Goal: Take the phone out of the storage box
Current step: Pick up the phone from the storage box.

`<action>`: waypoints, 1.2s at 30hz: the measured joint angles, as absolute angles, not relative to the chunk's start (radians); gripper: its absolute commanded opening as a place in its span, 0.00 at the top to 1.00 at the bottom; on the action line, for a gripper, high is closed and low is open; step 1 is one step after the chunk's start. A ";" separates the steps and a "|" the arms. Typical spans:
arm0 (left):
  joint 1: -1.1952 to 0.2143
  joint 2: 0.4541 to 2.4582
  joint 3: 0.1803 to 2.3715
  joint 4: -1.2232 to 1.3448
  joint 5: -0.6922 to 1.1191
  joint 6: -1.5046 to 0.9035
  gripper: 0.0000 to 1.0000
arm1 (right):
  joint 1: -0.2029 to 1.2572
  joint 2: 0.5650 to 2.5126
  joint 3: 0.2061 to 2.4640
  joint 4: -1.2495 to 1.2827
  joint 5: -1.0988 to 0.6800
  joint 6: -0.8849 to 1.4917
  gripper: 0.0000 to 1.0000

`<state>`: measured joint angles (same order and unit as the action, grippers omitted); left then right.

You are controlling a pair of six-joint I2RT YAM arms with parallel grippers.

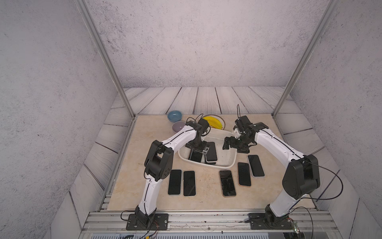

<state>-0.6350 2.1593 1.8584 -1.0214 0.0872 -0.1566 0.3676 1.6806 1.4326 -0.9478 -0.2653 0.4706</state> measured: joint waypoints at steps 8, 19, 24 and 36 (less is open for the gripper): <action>-0.635 2.178 1.875 -1.022 0.073 -0.157 0.01 | 0.368 1.681 1.404 -0.947 -0.283 0.463 0.00; -0.638 2.181 1.858 -1.007 0.022 -0.165 0.08 | 0.368 1.681 1.388 -0.941 -0.304 0.455 0.00; -0.656 2.181 1.821 -0.988 -0.022 -0.179 0.10 | 0.367 1.679 1.373 -0.935 -0.306 0.456 0.00; -0.681 2.181 1.764 -0.931 -0.034 -0.228 0.12 | 0.367 1.644 1.332 -0.926 -0.313 0.456 0.00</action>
<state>-0.6811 2.1815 1.7638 -0.9306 -0.0338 -0.2279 0.3672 1.6436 1.3323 -0.9264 -0.3130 0.4564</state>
